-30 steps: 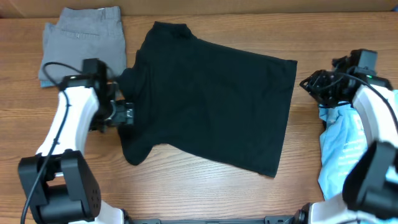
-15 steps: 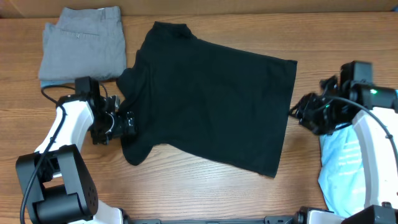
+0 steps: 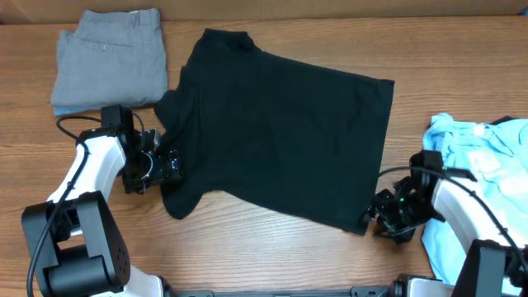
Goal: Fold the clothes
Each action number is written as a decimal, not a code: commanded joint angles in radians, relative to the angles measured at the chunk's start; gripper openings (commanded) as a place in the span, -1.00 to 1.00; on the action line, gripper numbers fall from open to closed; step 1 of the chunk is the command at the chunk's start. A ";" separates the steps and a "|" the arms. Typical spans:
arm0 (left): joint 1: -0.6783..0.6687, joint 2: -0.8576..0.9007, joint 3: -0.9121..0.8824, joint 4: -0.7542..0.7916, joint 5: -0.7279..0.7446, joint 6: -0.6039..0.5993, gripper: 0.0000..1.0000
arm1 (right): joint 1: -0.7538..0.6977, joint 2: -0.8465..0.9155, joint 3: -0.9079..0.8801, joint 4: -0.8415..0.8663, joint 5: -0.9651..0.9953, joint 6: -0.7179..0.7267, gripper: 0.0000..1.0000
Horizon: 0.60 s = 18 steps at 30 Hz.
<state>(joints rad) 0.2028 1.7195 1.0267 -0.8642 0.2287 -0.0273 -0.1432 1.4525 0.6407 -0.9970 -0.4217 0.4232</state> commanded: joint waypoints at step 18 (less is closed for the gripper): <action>-0.005 0.003 0.264 -0.156 0.030 0.002 0.89 | -0.096 -0.052 0.066 -0.049 0.300 0.183 -0.92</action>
<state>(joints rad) 0.2028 1.7199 1.2686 -1.0096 0.2512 -0.0269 -0.1867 1.4338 0.5957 -0.9810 -0.3515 0.6022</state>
